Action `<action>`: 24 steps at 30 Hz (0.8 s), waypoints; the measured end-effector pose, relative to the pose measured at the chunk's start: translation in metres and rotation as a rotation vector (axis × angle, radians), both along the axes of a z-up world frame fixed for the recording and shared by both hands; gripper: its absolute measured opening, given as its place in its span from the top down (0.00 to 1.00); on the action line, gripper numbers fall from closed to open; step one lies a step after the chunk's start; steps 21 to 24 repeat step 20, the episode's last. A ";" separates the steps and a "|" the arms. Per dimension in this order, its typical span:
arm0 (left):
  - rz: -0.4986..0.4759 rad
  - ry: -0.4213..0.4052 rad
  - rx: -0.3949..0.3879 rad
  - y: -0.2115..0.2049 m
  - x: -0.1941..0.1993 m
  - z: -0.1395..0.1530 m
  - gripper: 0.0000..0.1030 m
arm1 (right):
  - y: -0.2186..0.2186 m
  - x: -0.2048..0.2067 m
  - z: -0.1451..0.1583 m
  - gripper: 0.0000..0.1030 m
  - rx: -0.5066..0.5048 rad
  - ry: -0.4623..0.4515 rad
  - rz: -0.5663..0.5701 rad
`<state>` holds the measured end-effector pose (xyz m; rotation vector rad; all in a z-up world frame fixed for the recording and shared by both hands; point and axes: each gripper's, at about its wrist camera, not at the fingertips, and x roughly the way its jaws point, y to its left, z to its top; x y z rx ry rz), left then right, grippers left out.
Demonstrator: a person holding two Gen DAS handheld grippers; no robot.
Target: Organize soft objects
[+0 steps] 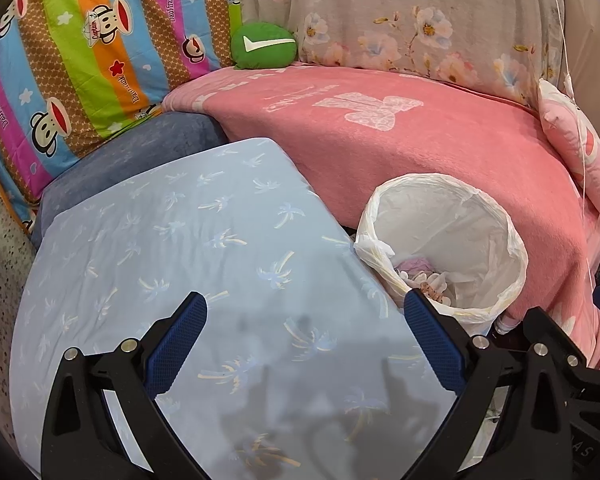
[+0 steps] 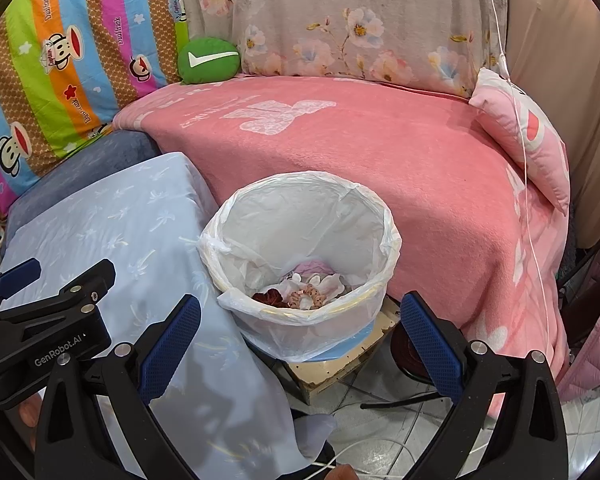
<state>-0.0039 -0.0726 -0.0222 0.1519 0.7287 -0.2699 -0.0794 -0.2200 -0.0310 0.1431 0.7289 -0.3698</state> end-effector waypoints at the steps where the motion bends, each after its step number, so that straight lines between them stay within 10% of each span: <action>1: -0.002 -0.001 0.001 0.000 0.000 0.000 0.08 | 0.000 0.000 0.000 0.06 -0.001 0.000 0.000; 24: -0.005 0.010 -0.006 0.001 0.001 -0.002 0.08 | -0.004 -0.003 0.004 0.06 0.002 0.000 -0.018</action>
